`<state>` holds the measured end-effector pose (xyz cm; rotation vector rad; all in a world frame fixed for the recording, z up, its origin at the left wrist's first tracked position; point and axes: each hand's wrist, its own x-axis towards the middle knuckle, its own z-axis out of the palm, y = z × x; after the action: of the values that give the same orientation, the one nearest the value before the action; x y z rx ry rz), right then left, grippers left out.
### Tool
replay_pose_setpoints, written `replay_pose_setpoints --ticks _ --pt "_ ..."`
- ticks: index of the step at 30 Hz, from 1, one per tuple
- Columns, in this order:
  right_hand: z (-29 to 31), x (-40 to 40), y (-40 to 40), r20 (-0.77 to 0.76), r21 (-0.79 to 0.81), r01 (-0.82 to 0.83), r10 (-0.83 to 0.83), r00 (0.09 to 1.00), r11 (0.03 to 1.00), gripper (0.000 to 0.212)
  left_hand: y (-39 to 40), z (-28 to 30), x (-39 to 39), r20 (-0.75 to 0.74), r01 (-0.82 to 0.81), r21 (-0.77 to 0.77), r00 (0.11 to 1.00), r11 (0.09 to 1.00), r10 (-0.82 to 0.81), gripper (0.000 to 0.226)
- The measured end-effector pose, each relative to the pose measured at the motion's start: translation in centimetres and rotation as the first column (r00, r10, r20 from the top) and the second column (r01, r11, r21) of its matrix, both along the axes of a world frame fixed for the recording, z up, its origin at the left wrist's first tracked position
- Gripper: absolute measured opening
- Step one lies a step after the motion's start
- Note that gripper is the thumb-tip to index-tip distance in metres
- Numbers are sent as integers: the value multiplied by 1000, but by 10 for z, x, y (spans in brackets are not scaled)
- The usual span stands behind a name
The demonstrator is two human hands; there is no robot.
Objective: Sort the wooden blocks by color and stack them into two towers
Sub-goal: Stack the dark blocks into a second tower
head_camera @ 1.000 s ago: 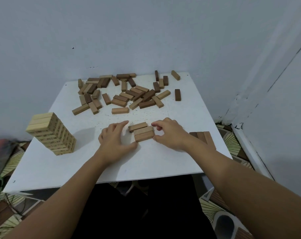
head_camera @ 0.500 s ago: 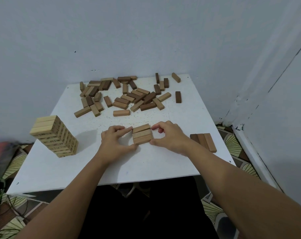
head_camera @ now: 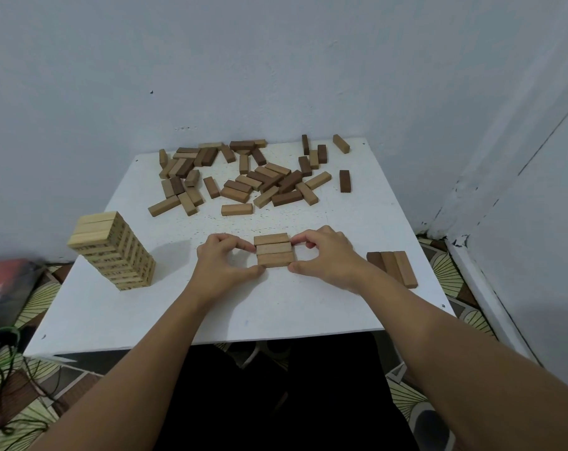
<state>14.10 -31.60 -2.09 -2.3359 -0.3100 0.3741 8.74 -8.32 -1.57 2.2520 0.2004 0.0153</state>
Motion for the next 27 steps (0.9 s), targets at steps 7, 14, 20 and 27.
replay_pose_setpoints --ticks 7,14,20,27 --pt "10 -8 7 -82 438 178 -158 984 881 56 -4 7 2 45 -119 -341 989 933 143 33" --pt "1 -21 60 -292 732 349 -194 937 585 54 -49 8 18 51 -138 -645 974 752 222 51" --pt "-11 -19 68 -328 744 372 -182 927 555 54 -54 -10 14 79 -173 -633 955 755 286 57" --pt "-14 -20 65 -361 758 413 -202 910 504 53 -56 -12 8 102 -163 -600 955 783 277 65"
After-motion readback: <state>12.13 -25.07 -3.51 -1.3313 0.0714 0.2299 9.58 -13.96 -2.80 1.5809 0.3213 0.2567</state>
